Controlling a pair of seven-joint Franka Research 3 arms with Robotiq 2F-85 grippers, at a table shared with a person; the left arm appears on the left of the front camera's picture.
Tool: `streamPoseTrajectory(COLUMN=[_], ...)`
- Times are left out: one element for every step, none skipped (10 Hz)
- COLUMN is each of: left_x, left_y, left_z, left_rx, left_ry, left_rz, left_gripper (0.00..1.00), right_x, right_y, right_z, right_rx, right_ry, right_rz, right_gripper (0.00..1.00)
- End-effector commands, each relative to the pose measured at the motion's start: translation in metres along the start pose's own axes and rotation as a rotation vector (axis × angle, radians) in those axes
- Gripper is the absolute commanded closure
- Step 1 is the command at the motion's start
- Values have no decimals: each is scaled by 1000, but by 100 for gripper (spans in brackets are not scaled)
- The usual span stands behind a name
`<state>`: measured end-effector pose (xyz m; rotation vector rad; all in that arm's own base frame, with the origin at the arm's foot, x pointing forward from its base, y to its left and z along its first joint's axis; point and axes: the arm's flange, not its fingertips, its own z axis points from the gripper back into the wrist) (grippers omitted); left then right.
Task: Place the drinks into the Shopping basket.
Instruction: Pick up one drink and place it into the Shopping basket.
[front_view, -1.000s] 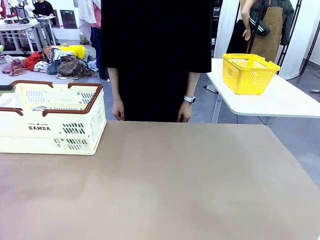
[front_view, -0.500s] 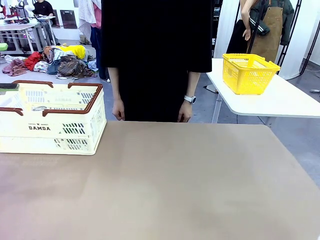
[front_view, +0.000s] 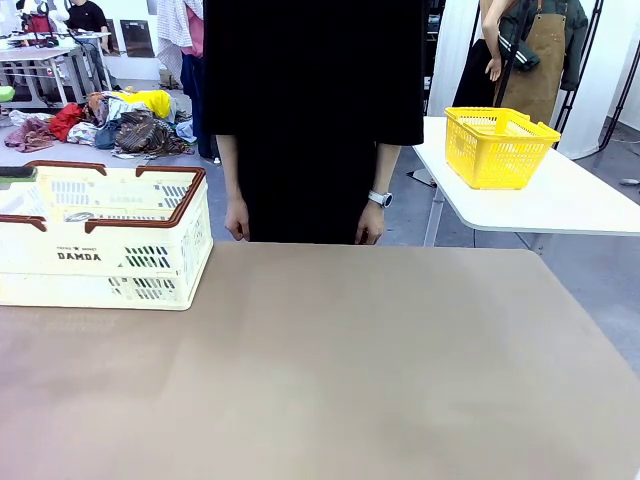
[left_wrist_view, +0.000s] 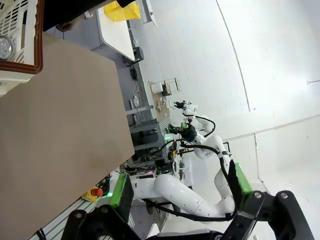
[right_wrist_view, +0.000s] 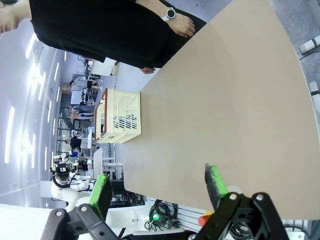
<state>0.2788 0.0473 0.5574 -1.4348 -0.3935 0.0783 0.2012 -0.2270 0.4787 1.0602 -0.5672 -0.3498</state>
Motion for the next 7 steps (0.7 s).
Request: streamPoseTrajectory(left_x=[1,1,1,1,1,1,1], left_y=[-1,-1,-1,-1,-1,-1,-1], left_z=[0,0,0,0,0,0,0], left_rx=[-20,-20,-20,-20,-20,-20,-20], left_ry=[1,1,1,1,1,1,1], left_rz=[-25,-25,-25,-25,-25,-25,-25], left_gripper=[0,0,0,0,0,0,0], right_x=[1,1,1,1,1,1,1], right_y=[0,0,0,0,0,0,0], right_z=[-1,-1,-1,-1,-1,-1,-1], right_rx=[20,20,20,20,20,20,20], right_ry=[-14,-14,-14,-14,-14,-14,-14], right_rz=[22,22,22,22,22,22,22], right_gripper=[0,0,0,0,0,0,0])
